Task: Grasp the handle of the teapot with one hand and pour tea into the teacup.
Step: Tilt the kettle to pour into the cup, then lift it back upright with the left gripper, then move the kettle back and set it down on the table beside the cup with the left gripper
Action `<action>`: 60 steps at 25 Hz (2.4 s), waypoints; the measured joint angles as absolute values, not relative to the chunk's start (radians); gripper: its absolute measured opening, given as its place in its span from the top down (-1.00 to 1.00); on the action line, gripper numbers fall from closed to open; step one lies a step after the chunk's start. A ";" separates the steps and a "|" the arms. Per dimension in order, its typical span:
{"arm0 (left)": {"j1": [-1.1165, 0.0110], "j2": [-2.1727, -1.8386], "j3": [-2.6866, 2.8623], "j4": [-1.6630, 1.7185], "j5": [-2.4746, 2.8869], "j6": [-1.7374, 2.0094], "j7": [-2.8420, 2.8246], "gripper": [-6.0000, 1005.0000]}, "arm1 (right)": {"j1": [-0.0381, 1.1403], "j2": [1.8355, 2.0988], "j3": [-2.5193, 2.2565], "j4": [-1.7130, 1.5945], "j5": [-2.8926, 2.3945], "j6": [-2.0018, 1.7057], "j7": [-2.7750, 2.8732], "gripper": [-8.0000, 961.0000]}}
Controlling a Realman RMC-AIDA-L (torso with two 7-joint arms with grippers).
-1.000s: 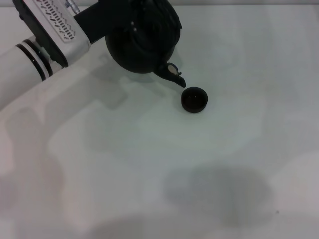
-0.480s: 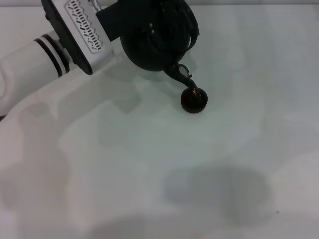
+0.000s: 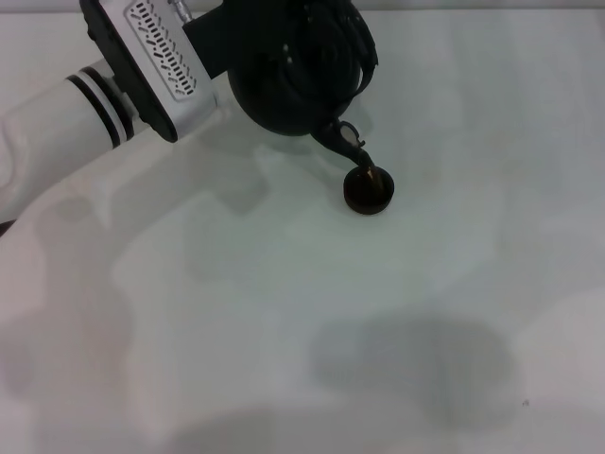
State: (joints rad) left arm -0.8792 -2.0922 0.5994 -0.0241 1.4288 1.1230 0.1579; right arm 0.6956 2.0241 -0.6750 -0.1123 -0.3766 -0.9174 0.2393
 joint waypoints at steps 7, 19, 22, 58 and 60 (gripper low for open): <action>-0.857 -2.094 0.534 -0.074 1.419 1.123 0.173 0.80 | 0.695 2.022 -0.675 -0.113 -0.377 -0.917 0.239 -0.73; -0.805 -2.094 0.344 -0.194 1.422 1.130 0.256 0.80 | 0.696 2.020 -0.684 -0.114 -0.378 -0.910 0.236 -0.73; -0.798 -2.092 0.294 -0.230 1.427 1.134 0.249 0.80 | 0.697 2.020 -0.685 -0.114 -0.380 -0.910 0.234 -0.73; -0.460 -2.102 -0.123 -0.516 1.329 1.314 0.135 0.80 | 0.700 1.993 -0.678 -0.170 -0.379 -0.853 0.198 -0.73; -0.461 -2.099 -0.119 -0.506 1.328 1.289 0.136 0.80 | 0.700 1.994 -0.677 -0.170 -0.378 -0.853 0.198 -0.73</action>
State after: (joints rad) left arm -0.4612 -2.0988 -0.1195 -0.5063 1.3283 1.2890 0.1362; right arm 0.7001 1.9935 -0.6771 -0.1703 -0.3780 -0.8530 0.1980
